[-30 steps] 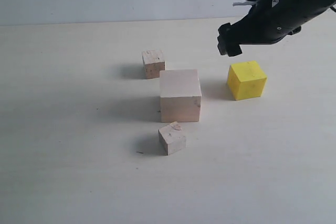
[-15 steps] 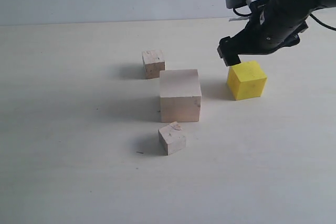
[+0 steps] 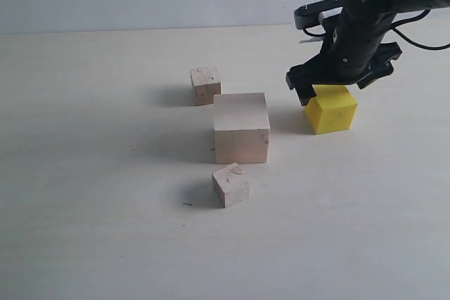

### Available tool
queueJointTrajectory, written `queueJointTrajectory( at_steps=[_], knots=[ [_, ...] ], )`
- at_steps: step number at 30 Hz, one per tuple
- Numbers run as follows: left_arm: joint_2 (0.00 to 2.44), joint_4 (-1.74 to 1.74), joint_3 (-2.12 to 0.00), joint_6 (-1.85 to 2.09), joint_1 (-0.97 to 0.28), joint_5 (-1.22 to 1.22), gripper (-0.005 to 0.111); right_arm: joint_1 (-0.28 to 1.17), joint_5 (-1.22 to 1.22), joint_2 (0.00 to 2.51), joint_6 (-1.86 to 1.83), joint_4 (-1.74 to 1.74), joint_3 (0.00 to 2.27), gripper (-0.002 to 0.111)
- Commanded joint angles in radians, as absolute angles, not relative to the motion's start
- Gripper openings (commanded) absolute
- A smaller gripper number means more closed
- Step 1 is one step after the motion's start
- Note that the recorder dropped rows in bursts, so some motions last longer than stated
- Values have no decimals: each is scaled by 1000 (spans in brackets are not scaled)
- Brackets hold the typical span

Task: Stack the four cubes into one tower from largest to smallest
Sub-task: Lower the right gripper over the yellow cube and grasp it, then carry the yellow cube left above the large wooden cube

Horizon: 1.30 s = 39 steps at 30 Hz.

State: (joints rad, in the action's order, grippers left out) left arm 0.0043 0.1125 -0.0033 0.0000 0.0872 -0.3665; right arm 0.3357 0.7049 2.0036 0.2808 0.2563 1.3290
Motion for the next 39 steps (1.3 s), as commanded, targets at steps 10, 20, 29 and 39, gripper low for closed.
queueJointTrajectory(
  at_steps=[10, 20, 29, 39],
  knots=[
    [0, 109, 0, 0, 80, -360, 0, 338, 728, 2025, 210, 212, 1337, 86],
    [0, 109, 0, 0, 80, -360, 0, 338, 730, 2025, 210, 222, 1337, 21],
    [0, 109, 0, 0, 80, -360, 0, 338, 966, 2001, 201, 239, 1409, 0],
    [0, 109, 0, 0, 80, -360, 0, 338, 1042, 1769, 223, 69, 1415, 0]
  ],
)
